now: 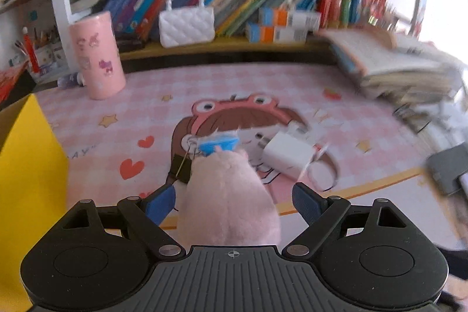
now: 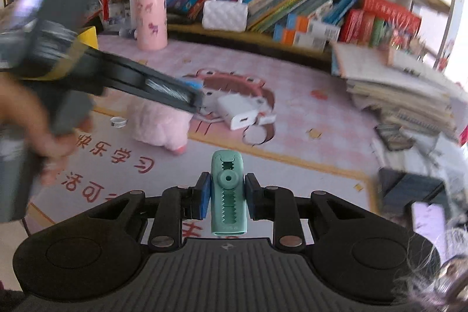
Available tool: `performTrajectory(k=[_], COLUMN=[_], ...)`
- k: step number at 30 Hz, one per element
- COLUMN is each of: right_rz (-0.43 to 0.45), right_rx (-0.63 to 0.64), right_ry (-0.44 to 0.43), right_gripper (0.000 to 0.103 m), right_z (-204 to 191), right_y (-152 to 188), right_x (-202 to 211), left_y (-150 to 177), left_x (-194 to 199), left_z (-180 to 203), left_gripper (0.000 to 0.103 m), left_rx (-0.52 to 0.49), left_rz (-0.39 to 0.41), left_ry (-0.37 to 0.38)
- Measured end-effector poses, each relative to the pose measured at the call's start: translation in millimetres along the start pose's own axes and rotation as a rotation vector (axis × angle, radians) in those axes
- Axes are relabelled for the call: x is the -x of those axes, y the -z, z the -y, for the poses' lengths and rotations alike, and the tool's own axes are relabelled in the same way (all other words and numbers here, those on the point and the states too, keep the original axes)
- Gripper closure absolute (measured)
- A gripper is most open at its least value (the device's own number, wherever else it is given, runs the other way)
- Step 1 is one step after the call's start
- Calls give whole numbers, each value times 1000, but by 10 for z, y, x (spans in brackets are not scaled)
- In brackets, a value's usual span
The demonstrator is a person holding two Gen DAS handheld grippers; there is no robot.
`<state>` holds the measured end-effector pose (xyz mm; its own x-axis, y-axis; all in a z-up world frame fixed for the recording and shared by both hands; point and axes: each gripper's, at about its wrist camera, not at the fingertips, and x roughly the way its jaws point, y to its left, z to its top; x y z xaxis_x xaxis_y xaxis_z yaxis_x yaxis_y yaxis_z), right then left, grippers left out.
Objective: Organize objects
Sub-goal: 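Grasp the green eraser with the right tool while the left tool grasps the pink plush pig, then carry the plush pig and green eraser with both tools over the yellow box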
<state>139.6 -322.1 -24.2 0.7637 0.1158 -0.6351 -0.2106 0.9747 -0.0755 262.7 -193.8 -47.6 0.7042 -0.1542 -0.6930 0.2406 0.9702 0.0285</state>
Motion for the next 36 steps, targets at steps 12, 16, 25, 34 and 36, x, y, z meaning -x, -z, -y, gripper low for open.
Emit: performTrajectory(k=[12,16,25,34,36], right_rz=[-24,-34,-46,-32,-30], right_rx=[-24,-7,55,124,145], right_ry=[36,29,-33,-115,-137], right_gripper=[80,80,80,80,80], right_z=[56,-70,-550,-1255,-1444], right_y=[29,9,-42,-128,-138], right_x=[0,-41,-40,60,86], left_y=[121,215,702,1035,1126], left_x=[136,531,1063,1551,1636], left_z=[-110,-242,-651,-1236,-1381], left_gripper=[40,40,40,39,39], left_rx=[33,58,131,188,207], left_rz=[-42,9,-13,31,28], left_ry=[70,135,147,83,70])
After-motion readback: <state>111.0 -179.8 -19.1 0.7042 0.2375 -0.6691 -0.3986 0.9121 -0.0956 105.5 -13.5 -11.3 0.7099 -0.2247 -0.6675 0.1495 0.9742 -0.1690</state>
